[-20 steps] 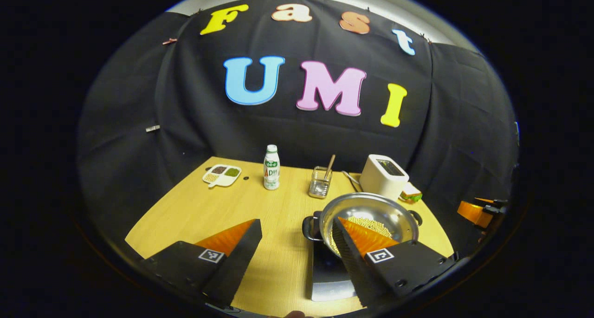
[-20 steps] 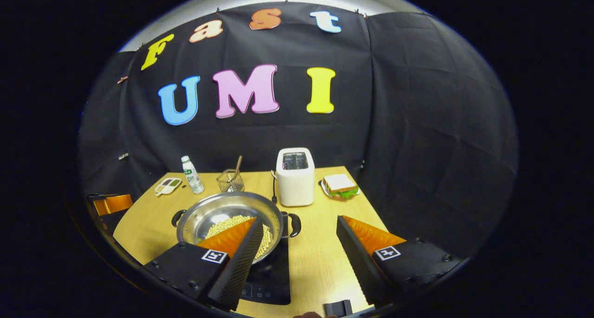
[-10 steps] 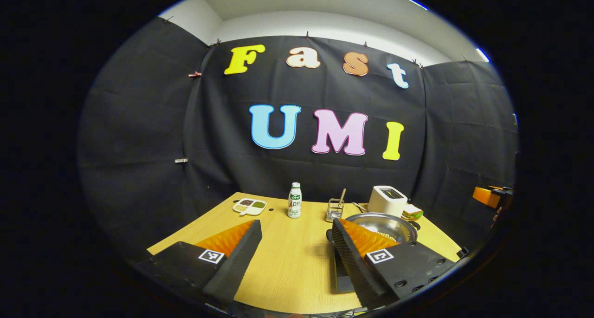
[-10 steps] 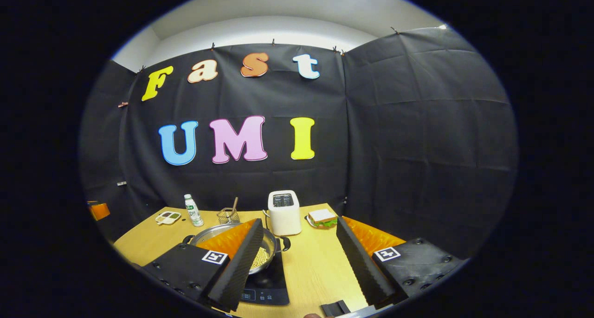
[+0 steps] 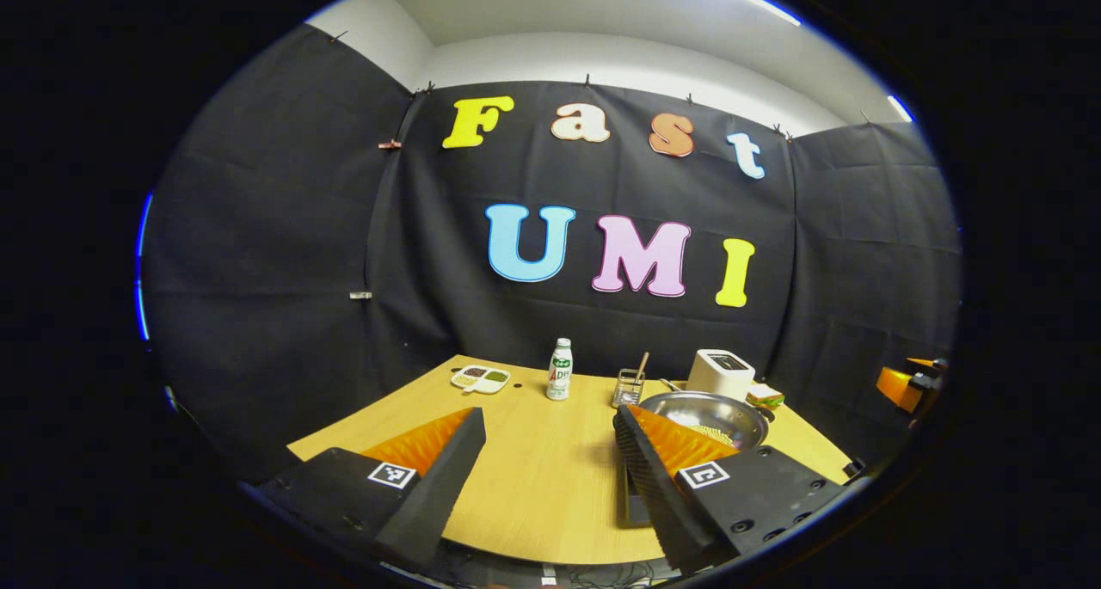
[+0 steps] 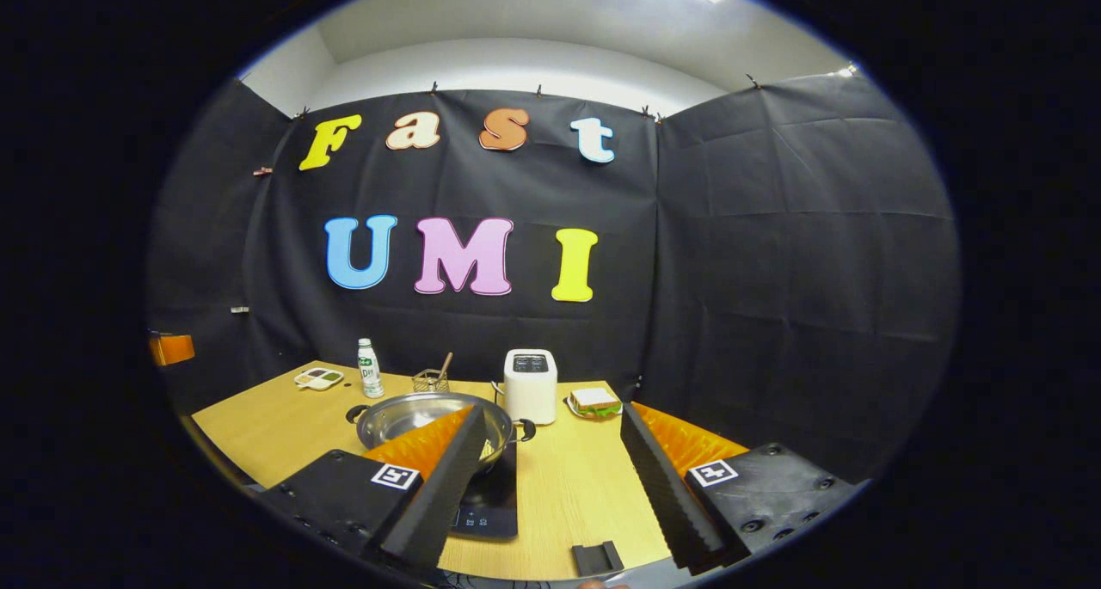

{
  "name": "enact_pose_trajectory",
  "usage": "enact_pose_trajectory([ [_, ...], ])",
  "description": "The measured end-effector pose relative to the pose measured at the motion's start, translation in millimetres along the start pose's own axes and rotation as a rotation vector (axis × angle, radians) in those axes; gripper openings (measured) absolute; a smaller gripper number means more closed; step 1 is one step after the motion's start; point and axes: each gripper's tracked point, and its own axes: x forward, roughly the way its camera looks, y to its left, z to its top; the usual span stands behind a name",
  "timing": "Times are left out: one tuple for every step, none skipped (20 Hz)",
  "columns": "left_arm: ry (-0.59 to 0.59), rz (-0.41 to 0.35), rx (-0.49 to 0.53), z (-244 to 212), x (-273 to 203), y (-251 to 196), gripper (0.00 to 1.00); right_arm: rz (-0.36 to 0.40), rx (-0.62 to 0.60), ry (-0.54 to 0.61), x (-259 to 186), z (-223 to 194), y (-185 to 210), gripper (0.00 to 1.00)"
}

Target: First push the handle of the pot to place it horizontally, then grasp the pot with both hands and set it on the induction cooktop.

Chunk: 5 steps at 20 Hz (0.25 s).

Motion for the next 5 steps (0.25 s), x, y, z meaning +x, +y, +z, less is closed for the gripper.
enact_pose_trajectory([
  [-0.005,-0.005,0.009,1,0,-2,0.95,0.008,0.002,0.004,-2,0,4,0.98],
  [-0.009,-0.012,0.013,2,0,-4,0.98,0.015,0.001,0.005,-2,1,7,0.98],
  [-0.012,-0.018,0.011,2,0,-7,0.98,0.02,0.0,0.008,-1,3,9,0.98],
  [-0.014,-0.027,0.006,3,0,-9,0.98,0.025,0.003,0.011,0,3,11,0.98],
  [-0.015,-0.029,0.003,2,1,-10,0.98,0.028,0.006,0.017,1,4,14,0.98],
])
